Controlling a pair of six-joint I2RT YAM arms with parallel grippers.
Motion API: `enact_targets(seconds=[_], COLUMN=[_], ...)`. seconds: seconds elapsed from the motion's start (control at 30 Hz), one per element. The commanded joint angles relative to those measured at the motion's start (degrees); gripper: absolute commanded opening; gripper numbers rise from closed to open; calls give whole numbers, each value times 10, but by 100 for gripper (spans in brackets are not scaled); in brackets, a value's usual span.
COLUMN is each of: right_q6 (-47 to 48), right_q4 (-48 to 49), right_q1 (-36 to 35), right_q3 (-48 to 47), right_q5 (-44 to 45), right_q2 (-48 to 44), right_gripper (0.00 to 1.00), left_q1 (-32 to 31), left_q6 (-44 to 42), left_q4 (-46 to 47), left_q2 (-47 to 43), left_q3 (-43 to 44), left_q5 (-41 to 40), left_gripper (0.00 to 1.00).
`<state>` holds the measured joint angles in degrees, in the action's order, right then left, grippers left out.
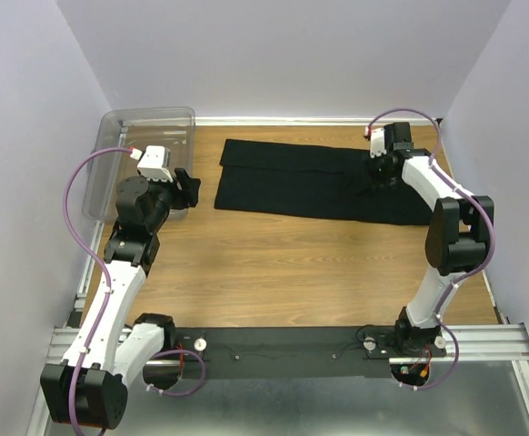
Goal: Fold and stack the t-shirts
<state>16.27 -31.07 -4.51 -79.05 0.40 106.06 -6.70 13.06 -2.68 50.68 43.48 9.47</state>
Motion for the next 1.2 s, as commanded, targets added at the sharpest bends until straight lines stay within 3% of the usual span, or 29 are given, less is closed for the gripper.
enact_targets(seconds=[0.0,0.23,0.63,0.73,0.77,0.87,1.03,1.17], right_q6=[-74,-121,-106,-102,-101,-100,-105,-113], right_q4=[48,61,70,73,73,80,111,142], right_q1=[5,6,5,5,6,6,6,10], right_q3=[-53,-86,-110,-111,-111,-106,-39,64], right_q5=[-88,-42,29,38,38,37,36,21], right_q2=[-2,53,121,127,126,115,41,-97], right_gripper=[48,51,45,33,21,1,1,1], left_q1=[3,3,3,3,3,3,3,3], left_q6=[-9,-9,-9,-10,-9,-9,-9,-10], left_q4=[6,6,6,5,5,5,5,6], left_q2=[-9,-8,-1,0,0,0,1,-2], left_q3=[6,6,7,7,7,6,6,6], left_q5=[-8,-9,-7,-7,-7,-8,-9,-8], left_gripper=[68,68,68,68,68,68,68,68])
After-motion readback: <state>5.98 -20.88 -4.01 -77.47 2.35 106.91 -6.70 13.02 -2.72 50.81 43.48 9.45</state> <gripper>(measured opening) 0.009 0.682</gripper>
